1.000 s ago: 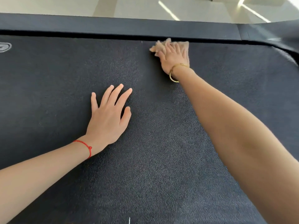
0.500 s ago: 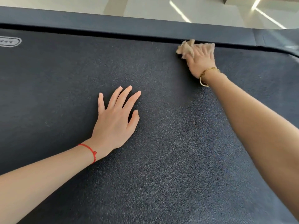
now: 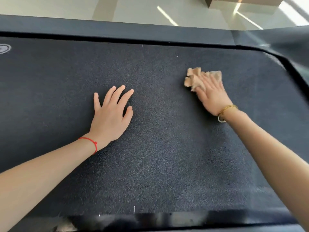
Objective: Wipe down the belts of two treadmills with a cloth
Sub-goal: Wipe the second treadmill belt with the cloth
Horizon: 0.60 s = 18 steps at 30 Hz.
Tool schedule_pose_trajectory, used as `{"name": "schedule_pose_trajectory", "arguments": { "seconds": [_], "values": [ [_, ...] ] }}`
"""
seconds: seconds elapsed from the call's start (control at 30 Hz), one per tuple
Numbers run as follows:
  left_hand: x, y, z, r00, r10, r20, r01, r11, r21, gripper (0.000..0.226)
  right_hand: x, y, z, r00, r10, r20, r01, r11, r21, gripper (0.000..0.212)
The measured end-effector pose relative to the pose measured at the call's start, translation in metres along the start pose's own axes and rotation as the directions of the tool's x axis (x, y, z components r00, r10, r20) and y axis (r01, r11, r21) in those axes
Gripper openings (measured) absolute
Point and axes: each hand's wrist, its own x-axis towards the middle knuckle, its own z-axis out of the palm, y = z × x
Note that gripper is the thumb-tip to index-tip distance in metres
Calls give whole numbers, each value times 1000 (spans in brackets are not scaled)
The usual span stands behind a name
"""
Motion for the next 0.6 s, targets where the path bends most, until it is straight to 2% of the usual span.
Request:
{"name": "schedule_pose_trajectory", "arguments": {
  "seconds": [0.07,0.1,0.2,0.3,0.43,0.53,0.6],
  "values": [
    [0,1,1,1000,-5,-3,5,1000,-2,54,-4,3,1,990,140,-2,-140,989,-36,56],
    [0,1,1,1000,-9,-5,9,1000,-7,53,-10,-7,4,989,144,-14,-145,988,-58,57],
    [0,1,2,1000,-11,-19,11,1000,-25,52,-50,-63,4,999,-36,-34,33,998,-61,64],
    [0,1,2,1000,-8,-29,7,1000,-25,52,-107,-111,8,968,-249,-23,248,968,-22,52],
    [-2,2,1,999,-7,-34,6,999,-37,52,-175,-129,21,940,-330,85,326,943,64,55],
    [-3,2,1,999,2,-36,-3,999,-47,52,-177,-104,16,954,-290,72,287,957,51,56],
    [-4,2,2,1000,-4,-27,3,998,-59,52,-163,-79,12,991,-137,2,137,990,19,60]
  ]
}}
